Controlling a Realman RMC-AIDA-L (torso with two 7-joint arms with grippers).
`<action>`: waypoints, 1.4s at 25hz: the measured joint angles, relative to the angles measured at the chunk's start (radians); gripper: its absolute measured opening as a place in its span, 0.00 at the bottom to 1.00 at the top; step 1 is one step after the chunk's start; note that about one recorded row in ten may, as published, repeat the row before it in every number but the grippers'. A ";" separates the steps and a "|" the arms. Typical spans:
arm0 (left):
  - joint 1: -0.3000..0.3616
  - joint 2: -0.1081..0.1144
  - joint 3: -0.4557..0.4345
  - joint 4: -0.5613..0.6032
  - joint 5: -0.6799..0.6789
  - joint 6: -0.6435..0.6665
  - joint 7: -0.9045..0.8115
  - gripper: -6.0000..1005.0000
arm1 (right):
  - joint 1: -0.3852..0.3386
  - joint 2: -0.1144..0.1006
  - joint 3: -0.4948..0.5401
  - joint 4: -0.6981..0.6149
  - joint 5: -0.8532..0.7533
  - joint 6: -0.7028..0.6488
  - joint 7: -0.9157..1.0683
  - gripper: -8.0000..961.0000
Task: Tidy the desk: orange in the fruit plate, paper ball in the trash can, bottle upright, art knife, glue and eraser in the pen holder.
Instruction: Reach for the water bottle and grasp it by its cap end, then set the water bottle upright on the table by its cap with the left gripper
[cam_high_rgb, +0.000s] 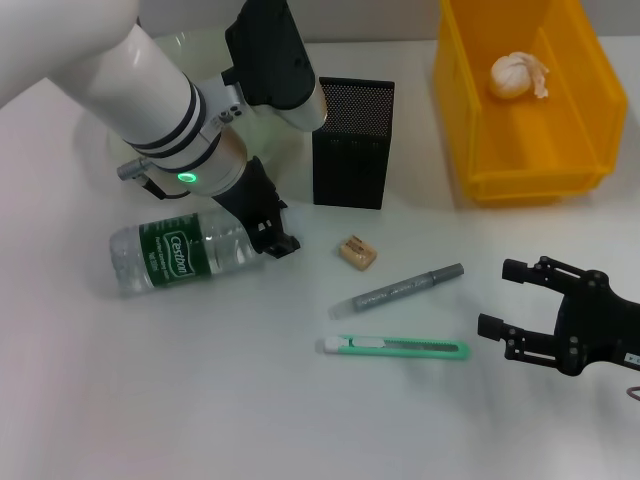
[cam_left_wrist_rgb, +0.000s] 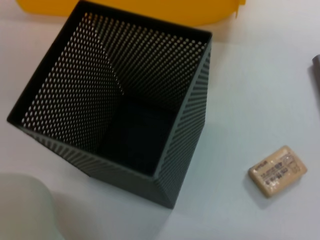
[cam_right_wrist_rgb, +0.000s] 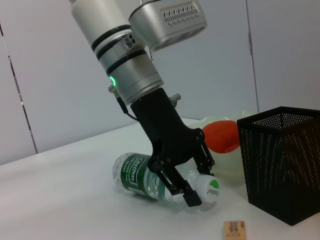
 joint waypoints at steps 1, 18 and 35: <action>0.001 0.000 0.000 0.003 0.000 0.003 0.000 0.47 | 0.000 0.000 0.000 0.000 0.000 0.000 0.000 0.83; 0.065 0.008 -0.110 0.157 -0.112 0.147 0.067 0.45 | 0.001 0.000 0.003 0.000 0.000 0.000 0.000 0.83; 0.135 0.011 -0.288 0.260 -0.197 0.246 0.152 0.44 | 0.008 0.000 0.000 -0.004 0.000 -0.006 0.000 0.83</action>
